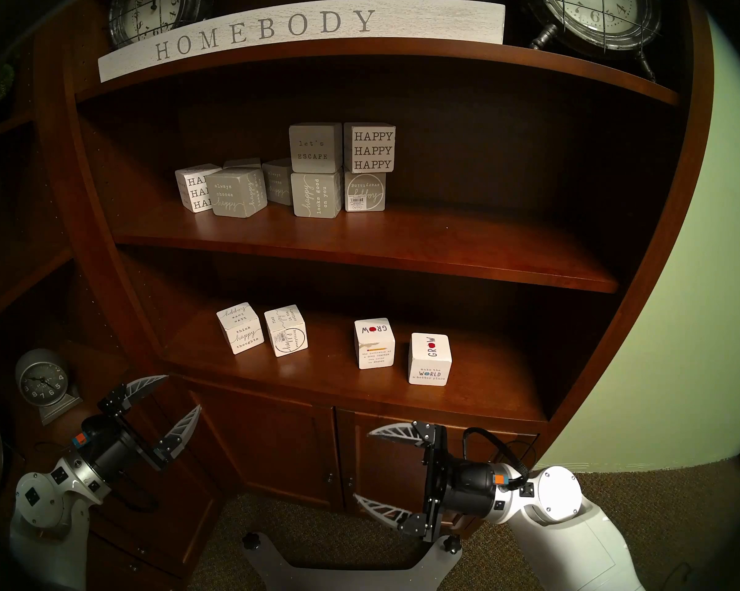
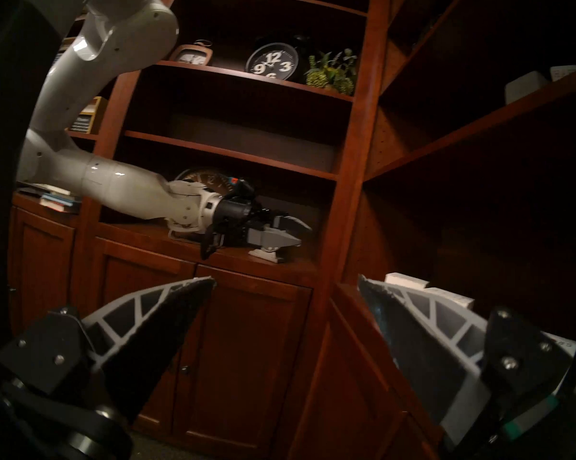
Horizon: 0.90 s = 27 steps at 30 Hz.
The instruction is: Stack four cubes vertically into two groups
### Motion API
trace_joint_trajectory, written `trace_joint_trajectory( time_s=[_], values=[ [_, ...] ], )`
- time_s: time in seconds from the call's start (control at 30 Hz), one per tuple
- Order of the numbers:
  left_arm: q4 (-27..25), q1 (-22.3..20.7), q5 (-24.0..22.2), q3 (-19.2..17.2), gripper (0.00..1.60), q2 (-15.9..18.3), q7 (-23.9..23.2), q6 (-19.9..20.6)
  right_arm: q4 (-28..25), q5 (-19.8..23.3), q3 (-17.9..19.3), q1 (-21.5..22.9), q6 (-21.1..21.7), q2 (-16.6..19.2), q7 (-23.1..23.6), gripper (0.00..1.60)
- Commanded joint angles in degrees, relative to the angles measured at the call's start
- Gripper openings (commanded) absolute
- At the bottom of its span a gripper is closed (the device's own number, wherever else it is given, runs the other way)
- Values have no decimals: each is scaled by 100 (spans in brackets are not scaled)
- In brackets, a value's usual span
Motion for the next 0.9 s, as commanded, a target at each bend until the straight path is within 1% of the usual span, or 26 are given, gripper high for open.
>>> trace_joint_trajectory(
  time_s=[0.0,0.03,0.07,0.1,0.13,0.17,0.2,0.23,0.27,0.3,0.37,0.43,0.47,0.5,0.57,0.6,0.63,0.73,0.8,0.83,0.87],
  values=[
    [-66,-5,-6,2,160,3,-6,-8,-408,27,427,-655,-313,-680,-738,160],
    [-65,-5,-6,2,160,3,-6,-9,-415,4,469,-676,-215,-769,-851,160],
    [-64,-6,-6,2,160,3,-6,-9,-364,76,446,-636,-243,-785,-911,160],
    [-65,-6,-6,2,160,3,-6,-9,-410,-107,514,-693,-245,-1012,-1197,160],
    [-63,-6,-6,2,160,3,-7,-10,-348,19,492,-632,-158,-922,-1148,160],
    [-63,-6,-6,2,160,3,-7,-10,-348,19,492,-632,-158,-922,-1148,160],
    [-63,-7,-6,2,160,3,-7,-10,-340,-11,518,-620,-118,-993,-1249,160],
    [-61,-8,-7,3,160,4,-7,-11,-317,-56,584,-594,-50,-1117,-1469,160],
    [-60,-8,-7,3,160,4,-7,-11,-281,-121,611,-557,-104,-1198,-1591,160],
    [-60,-8,-7,3,160,4,-7,-11,-281,-121,611,-557,-104,-1198,-1591,160],
    [-59,-9,-7,3,160,4,-7,-11,-224,-356,686,-495,-15,-1433,-1949,160],
    [-57,-10,-7,3,160,4,-7,-12,-160,-336,698,-446,28,-1412,-1963,160],
    [-57,-10,-7,3,160,4,-7,-12,-138,-424,714,-407,96,-1501,-2081,160],
    [-56,-10,-7,3,160,5,-7,-12,-68,-567,757,-324,132,-1636,-2297,160],
    [-55,-11,-7,4,160,5,-8,-12,-31,-734,792,-238,267,-1753,-2503,160],
    [-55,-11,-7,4,160,5,-8,-12,-30,-844,814,-202,306,-1892,-2686,160],
    [-55,-11,-7,4,160,5,-8,-12,-12,-871,797,-136,359,-1840,-2681,160],
    [-53,-12,-7,4,160,5,-8,-13,-94,-1073,836,-94,432,-2117,-3081,160],
    [-53,-12,-7,4,160,5,-8,-13,-109,-1109,836,-73,497,-2131,-3149,160],
    [-52,-12,-7,4,160,5,-8,-13,-121,-1167,849,-61,564,-2207,-3270,160],
    [-51,-13,-7,4,160,5,-8,-13,-119,-1333,875,-31,609,-2341,-3490,160]
  ],
)
